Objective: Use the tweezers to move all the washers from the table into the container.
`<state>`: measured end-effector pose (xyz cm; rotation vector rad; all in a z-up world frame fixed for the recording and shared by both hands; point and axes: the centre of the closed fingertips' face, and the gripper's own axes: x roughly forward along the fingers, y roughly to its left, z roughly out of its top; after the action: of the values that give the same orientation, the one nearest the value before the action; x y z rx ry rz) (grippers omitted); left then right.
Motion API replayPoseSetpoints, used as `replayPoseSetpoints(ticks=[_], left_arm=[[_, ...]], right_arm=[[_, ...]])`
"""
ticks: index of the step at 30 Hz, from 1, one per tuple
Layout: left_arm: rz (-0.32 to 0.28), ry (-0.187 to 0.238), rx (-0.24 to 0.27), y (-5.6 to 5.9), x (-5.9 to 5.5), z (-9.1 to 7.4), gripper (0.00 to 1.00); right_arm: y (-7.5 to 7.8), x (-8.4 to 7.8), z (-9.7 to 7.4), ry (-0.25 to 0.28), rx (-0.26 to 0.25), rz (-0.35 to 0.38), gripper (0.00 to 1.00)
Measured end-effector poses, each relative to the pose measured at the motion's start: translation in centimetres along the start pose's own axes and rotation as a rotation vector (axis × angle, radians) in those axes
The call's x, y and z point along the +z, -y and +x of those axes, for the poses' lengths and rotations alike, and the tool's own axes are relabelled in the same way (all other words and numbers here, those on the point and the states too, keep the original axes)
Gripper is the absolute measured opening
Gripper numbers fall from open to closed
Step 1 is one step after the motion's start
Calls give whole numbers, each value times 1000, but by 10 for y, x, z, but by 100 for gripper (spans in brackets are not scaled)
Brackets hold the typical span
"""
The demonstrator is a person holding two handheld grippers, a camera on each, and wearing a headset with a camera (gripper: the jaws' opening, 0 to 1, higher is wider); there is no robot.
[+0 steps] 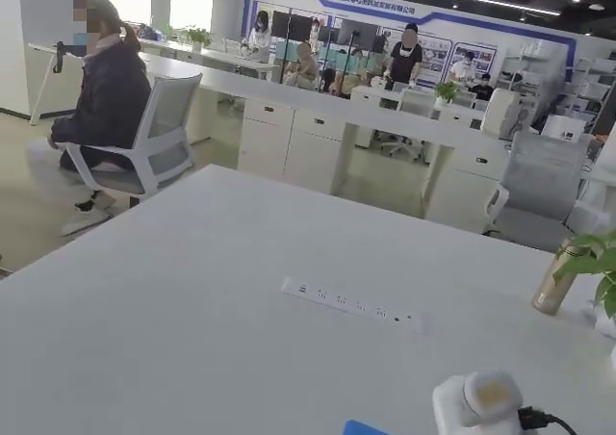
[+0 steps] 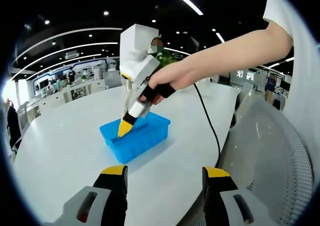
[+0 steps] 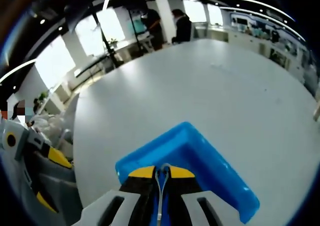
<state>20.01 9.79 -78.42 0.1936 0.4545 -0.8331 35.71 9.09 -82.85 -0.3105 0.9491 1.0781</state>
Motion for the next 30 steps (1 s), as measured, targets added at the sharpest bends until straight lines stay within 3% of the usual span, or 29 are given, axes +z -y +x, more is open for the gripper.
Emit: replayPoseSetpoints(ticks=[4,9,15,25,30], left_arm=[[0,-1,-9,2,0,0,60],[0,-3,-15,2,0,1,59],[-2,4,-9,1,0,0,59],[1,-5,-11,1,-2,1,59],[-8,-2,-4,0,-1,0,59]], right_arm=[[3,-8,9,-98,2,-61,5],[2,-7,17,-151,6,-121,5],[1,-15,21,-246,-16,-259,5],[3,-15,22,-232,-16,-290,5],[-1,-16,14,-219,-16,-309,5]])
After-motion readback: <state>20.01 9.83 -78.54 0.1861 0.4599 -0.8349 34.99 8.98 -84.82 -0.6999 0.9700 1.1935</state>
